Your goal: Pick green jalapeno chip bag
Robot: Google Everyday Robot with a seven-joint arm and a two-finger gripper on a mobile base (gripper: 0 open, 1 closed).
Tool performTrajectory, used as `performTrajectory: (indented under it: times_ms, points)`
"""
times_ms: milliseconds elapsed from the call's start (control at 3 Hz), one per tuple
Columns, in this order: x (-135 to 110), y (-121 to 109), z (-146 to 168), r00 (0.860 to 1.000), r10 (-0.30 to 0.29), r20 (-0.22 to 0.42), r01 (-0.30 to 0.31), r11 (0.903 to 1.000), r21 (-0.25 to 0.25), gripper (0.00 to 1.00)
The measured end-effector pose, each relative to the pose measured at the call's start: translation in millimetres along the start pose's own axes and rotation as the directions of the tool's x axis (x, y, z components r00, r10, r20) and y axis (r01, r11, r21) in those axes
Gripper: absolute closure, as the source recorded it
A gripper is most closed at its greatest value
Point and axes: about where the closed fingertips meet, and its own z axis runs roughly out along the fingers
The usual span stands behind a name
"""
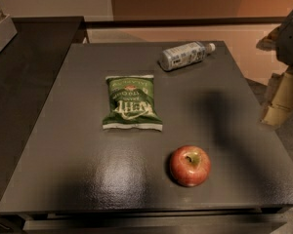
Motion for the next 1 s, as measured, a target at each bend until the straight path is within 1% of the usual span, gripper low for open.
performTrajectory:
  times_ms: [333, 667, 1000]
  points:
    - [0, 0, 0, 1.000, 0.000, 0.000, 0.000, 1.0000, 0.000, 0.00]
    - [-5, -4, -1, 1.000, -0.017, 0.012, 0.017, 0.9998, 0.008, 0.00]
    - [-28, -12, 4, 0.995, -0.091, 0.042, 0.090, 0.9955, 0.028, 0.00]
